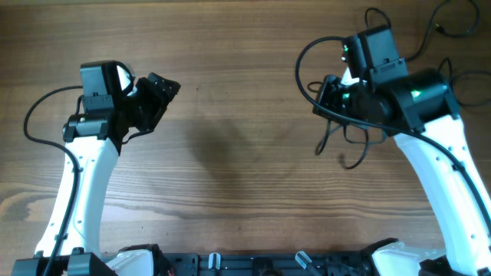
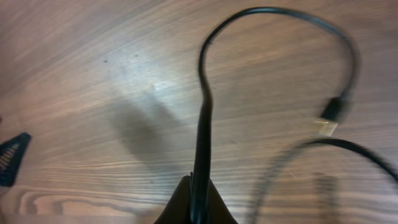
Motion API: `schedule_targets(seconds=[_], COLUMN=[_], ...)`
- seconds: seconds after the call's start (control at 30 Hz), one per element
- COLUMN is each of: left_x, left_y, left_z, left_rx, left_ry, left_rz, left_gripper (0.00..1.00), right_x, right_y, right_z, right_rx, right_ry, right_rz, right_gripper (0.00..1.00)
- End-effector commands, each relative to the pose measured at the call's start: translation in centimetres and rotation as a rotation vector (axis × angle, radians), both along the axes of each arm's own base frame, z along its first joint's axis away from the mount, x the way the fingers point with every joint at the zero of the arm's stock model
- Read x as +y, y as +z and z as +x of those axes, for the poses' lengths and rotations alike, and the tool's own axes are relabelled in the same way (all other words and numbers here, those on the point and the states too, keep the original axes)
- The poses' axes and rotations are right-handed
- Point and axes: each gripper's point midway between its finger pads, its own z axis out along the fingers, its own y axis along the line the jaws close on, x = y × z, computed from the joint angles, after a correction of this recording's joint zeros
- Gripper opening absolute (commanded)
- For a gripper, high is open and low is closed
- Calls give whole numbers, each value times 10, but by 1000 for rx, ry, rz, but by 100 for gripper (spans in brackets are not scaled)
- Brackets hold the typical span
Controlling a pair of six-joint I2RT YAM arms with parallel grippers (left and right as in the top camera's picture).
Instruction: Untangle cables
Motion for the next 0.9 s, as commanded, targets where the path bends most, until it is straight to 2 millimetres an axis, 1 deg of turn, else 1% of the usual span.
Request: schedule_targets(seconds=[0.0,0.03,0.07,0.1,0.13,0.17,0.2,0.23,0.27,0.3,0.33,0.37,0.4,0.43,0.5,0.53,0.6,0.7,0.77,0.8,0.83,0.87], left_x=[-7,-8,-11,-15,-21,-30,-37,-41,-41,-41,-42,-45,-48,-53,-63,-66,-66,-66,-66,-66,-66,-66], left_y=[-1,-1,-2,-3,-2,2,6,8,9,9,9,11,14,17,27,29,30,31,31,31,31,31], left_z=[0,-1,-3,-6,-10,-12,-15,-16,-15,-15,-16,-17,-18,-20,-24,-25,-25,-24,-24,-24,-24,-24], left_rx=[3,3,15,26,34,28,25,21,24,50,79,128,170,207,254,270,286,331,331,331,331,331], left_ry=[-16,-20,-29,-41,-65,-104,-135,-150,-143,-108,-71,-22,14,39,34,33,47,107,108,108,108,108], left_rz=[2,2,1,-9,-37,-78,-119,-139,-148,-177,-212,-281,-343,-404,-513,-537,-553,-601,-601,-601,-601,-601], left_gripper=[71,71,73,73,73,72,72,75,73,71,71,75,80,82,82,81,80,79,78,76,69,58], right_x=[92,101,98,82,38,9,5,23,37,58,73,90,101,112,120,126,136,159,168,174,178,181], right_y=[24,31,21,2,-30,-47,-57,-59,-57,-52,-45,-33,-24,-17,-17,-16,-12,-7,-5,-3,-2,-1], right_z=[-18,-20,-8,8,27,28,25,22,20,16,12,4,-2,-11,-16,-17,-18,-31,-36,-39,-40,-41], right_rx=[-104,-138,-124,-87,8,76,123,138,137,132,116,78,41,3,-29,-46,-78,-123,-140,-155,-166,-175], right_ry=[601,671,615,482,151,-59,-90,30,115,238,335,474,577,683,749,771,804,898,930,950,961,970], right_rz=[390,442,399,289,85,-25,-50,9,66,157,229,319,375,416,402,401,407,414,420,423,426,428], right_gripper=[4,4,4,4,4,4,4,4,4,4,4,4,4,4,4,4,4,4,4,4,4,4])
